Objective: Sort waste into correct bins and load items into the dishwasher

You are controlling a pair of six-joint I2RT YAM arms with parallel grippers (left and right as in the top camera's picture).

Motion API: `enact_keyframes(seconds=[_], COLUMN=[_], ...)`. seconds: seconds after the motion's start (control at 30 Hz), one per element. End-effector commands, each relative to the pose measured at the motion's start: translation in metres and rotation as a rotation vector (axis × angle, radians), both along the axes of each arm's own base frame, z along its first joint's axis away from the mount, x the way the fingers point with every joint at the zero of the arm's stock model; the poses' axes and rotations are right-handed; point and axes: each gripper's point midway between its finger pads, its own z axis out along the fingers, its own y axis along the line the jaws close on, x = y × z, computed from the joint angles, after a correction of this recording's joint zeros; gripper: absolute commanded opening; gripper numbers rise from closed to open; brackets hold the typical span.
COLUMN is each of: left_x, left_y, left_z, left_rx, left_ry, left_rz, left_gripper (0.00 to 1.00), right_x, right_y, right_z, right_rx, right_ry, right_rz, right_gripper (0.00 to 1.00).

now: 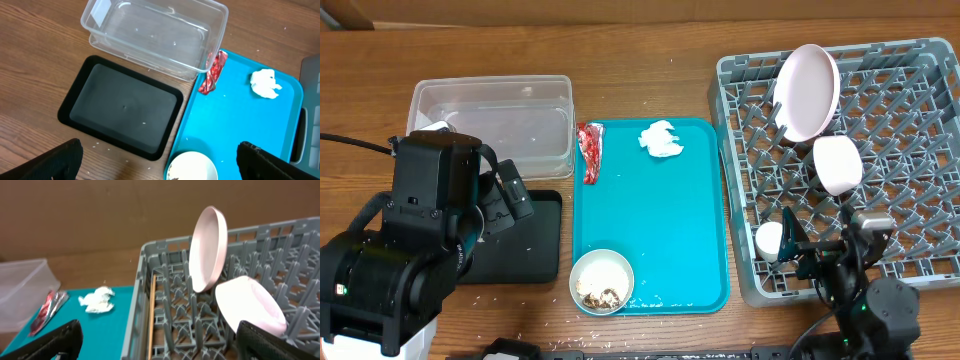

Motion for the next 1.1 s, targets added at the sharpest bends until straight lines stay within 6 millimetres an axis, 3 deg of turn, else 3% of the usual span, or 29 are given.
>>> enact_keyframes(seconds=[0.0, 0.2, 0.33, 1.0, 1.07], left_x=[0.001, 0.001, 0.001, 0.001, 0.002], left_y=[0.003, 0.003, 0.003, 0.003, -0.006], left_z=[0.001, 0.001, 0.001, 0.001, 0.0], left_rx=[-0.001, -0.001, -0.001, -0.001, -0.075], left_ry=[-0.007, -0.007, -0.007, -0.007, -0.014], left_rz=[0.029, 0.029, 0.029, 0.029, 0.04], left_gripper=[1.0, 1.0, 1.0, 1.0, 1.0], right_x=[0.002, 0.022, 0.026, 0.026, 0.026], right_y=[-0.003, -0.001, -0.002, 0.0, 0.0], right_z=[-0.022, -0.049, -0.043, -0.048, -0.048], right_rx=[0.001, 0.012, 0.02, 0.018, 0.018], right_ry=[-0.032, -0.125, -0.207, -0.183, -0.183], right_rz=[-0.014, -0.014, -0.018, -0.011, -0.011], right_gripper=[1.0, 1.0, 1.0, 1.0, 1.0])
